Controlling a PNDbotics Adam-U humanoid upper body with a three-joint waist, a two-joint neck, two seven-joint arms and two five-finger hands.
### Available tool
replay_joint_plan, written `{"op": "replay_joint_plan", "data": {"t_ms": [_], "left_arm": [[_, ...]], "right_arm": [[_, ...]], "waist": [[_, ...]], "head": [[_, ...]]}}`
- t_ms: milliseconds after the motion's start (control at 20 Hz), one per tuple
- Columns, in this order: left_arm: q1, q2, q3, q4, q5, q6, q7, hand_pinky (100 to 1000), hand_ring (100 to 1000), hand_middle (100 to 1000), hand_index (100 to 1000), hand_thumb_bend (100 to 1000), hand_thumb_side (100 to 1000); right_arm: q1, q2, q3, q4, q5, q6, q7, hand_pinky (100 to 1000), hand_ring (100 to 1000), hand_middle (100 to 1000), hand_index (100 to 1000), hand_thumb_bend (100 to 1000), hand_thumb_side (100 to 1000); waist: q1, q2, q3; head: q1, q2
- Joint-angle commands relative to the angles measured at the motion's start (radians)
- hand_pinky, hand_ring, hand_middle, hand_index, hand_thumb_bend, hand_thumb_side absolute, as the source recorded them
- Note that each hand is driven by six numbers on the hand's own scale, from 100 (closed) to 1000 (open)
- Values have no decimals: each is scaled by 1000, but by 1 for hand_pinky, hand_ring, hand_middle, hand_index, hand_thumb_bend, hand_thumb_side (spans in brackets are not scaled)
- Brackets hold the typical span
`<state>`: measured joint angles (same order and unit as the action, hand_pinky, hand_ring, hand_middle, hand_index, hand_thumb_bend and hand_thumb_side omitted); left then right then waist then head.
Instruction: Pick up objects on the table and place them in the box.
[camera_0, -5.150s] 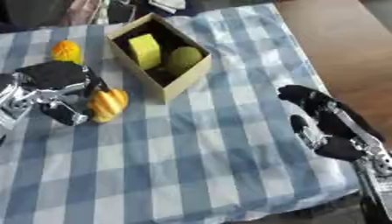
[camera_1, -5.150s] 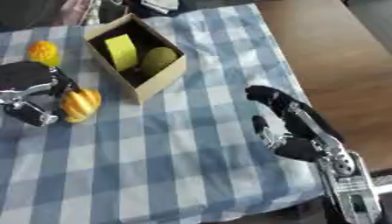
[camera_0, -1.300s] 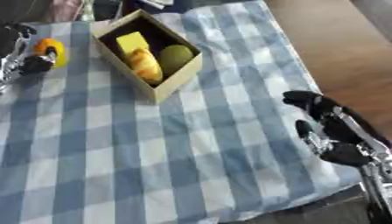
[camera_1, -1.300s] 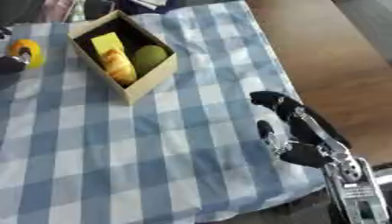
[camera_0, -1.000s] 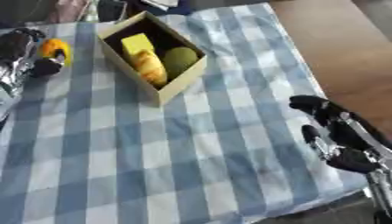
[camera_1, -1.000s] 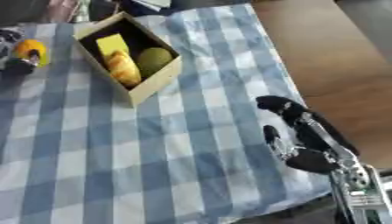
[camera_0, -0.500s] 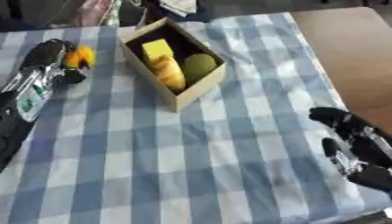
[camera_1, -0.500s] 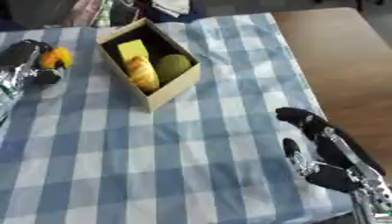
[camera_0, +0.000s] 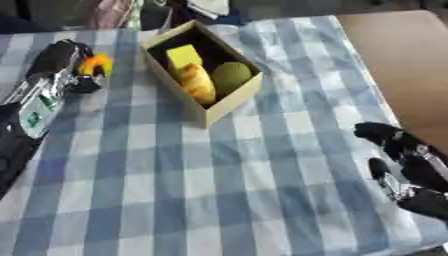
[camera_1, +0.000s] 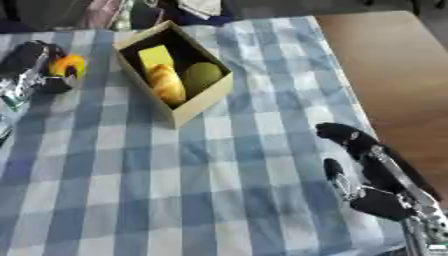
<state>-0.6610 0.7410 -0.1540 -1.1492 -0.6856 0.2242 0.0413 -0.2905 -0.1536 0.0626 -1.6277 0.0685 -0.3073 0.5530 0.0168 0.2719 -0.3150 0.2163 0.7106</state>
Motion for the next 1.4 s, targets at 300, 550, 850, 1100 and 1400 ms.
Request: {"op": "replay_joint_plan", "data": {"t_ms": [300, 550, 850, 1100, 1400], "left_arm": [[-82, 24, -66, -200, 27, -20, -60, 581, 427, 481, 686, 100, 174], [-127, -44, -106, -173, -11, -49, -112, 600, 469, 545, 737, 100, 161], [-141, -102, -127, -117, -44, -75, -117, 625, 526, 636, 800, 100, 247], [-146, -122, -134, -99, -46, -82, -102, 661, 591, 734, 866, 108, 414], [-149, -124, -131, -106, -56, -85, -74, 687, 643, 819, 939, 297, 685]], "right_arm": [[-6, -13, 1, -11, -1, 0, 2, 1000, 910, 874, 908, 100, 349], [-4, -10, 11, -10, -4, 1, 12, 1000, 910, 873, 908, 100, 358], [-7, -6, 14, -12, -7, 4, 17, 1000, 910, 873, 908, 100, 360], [-9, -5, 14, -12, -8, 5, 18, 1000, 910, 873, 908, 100, 359], [-10, -3, 14, -12, -7, 4, 19, 1000, 909, 873, 908, 100, 355]], "waist": [[-8, -18, -6], [-4, -22, -19], [-1, -20, -34], [0, -18, -38], [-2, -20, -38]], "head": [[-7, -7], [-2, -5], [3, -9], [0, -8], [-4, -10]]}}
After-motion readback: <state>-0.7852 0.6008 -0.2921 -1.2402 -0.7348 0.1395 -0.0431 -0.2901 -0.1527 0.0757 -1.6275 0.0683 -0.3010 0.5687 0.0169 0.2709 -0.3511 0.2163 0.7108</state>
